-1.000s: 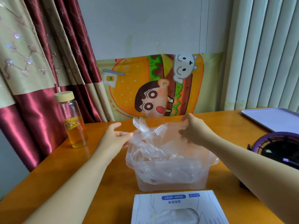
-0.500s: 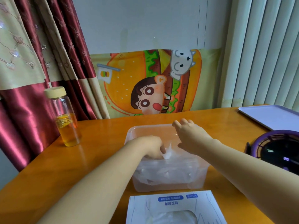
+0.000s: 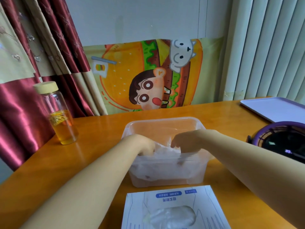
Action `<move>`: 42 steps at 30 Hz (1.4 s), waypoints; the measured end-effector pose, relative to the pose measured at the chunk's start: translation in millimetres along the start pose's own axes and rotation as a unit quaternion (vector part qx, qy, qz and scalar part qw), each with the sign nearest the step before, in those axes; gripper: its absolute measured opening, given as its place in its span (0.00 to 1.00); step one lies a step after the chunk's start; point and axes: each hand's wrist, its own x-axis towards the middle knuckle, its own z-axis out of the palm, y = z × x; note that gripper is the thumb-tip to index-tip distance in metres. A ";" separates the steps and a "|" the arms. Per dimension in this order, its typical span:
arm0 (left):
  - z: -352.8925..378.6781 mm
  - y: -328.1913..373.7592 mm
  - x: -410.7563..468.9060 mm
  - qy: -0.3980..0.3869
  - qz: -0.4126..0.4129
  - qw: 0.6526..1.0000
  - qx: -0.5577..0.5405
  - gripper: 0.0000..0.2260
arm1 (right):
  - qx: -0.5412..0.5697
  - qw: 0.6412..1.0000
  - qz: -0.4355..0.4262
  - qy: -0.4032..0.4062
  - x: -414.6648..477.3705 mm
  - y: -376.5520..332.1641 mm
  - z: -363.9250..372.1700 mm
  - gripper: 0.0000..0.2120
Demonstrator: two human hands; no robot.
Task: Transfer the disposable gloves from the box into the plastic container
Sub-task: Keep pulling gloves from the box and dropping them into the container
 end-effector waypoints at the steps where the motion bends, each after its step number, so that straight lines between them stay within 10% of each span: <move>1: -1.9 -3.6 -3.9 0.021 0.001 1.000 -0.017 0.18 | 0.019 0.999 -0.004 0.032 -5.6 0.2 -3.0 0.30; 7: -3.4 -24.0 -59.0 0.273 0.044 0.946 -0.169 0.16 | 0.155 0.941 -0.083 0.289 -63.5 -13.7 -17.6 0.09; 10: 11.0 -19.8 -102.7 0.347 0.127 0.887 -0.278 0.11 | 0.153 0.950 -0.151 0.225 -98.8 -36.1 -11.4 0.05; 15: 54.8 -3.4 -135.1 0.203 0.180 0.912 -0.306 0.10 | 0.035 0.979 -0.185 0.073 -107.3 -61.0 38.1 0.14; 22: 98.5 11.4 -125.1 0.094 0.166 0.971 -0.146 0.44 | 0.053 0.974 -0.183 0.121 -97.0 -68.2 67.9 0.12; 42: 101.7 14.0 -118.4 0.069 0.137 0.981 -0.115 0.45 | 0.087 0.953 -0.229 0.175 -89.8 -72.0 79.2 0.12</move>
